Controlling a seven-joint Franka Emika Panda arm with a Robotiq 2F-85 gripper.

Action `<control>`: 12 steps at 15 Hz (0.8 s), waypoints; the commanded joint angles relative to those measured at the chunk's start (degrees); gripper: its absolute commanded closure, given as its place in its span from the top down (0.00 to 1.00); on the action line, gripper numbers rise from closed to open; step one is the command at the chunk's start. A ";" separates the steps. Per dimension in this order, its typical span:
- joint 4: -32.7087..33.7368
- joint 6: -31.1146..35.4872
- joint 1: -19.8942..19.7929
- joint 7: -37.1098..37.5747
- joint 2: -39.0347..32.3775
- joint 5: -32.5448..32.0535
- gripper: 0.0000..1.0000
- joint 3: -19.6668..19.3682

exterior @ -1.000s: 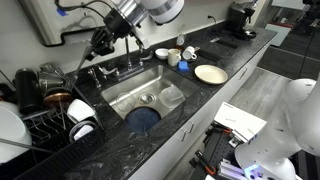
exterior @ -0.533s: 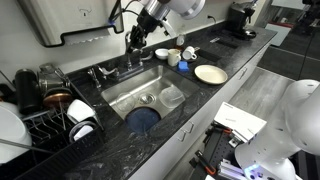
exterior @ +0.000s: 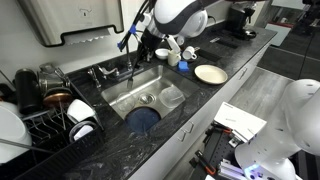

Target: Pick up the folk from the dish dryer and put it in the sink

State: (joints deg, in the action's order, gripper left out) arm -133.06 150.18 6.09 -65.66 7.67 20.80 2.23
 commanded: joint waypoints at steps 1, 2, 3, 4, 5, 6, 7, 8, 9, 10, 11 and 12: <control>-2.78 8.94 2.44 3.37 -2.02 0.68 0.01 1.00; -2.95 11.72 2.95 4.73 -3.66 0.14 0.01 1.34; -3.11 14.05 3.26 6.11 -5.21 -0.92 0.01 1.65; -3.18 16.13 3.16 7.05 -6.66 -1.50 0.01 2.21; -3.09 18.11 3.26 8.37 -8.39 -2.74 0.01 2.38; -2.91 20.03 3.30 9.92 -10.22 -4.39 0.01 2.43; -2.75 21.55 3.36 11.50 -11.73 -6.35 0.01 2.19; -2.58 23.00 3.54 13.57 -13.37 -8.78 0.01 1.59; -2.37 24.03 3.84 15.29 -14.72 -10.71 0.01 0.89; -2.17 25.20 4.22 17.64 -15.98 -13.59 0.01 -0.28; -1.83 25.85 4.67 19.35 -17.03 -15.54 0.01 -1.29; -1.45 26.50 1.85 23.47 -18.07 -20.33 0.01 0.57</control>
State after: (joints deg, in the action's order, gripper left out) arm -136.05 173.93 9.67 -48.64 -7.06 8.18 2.84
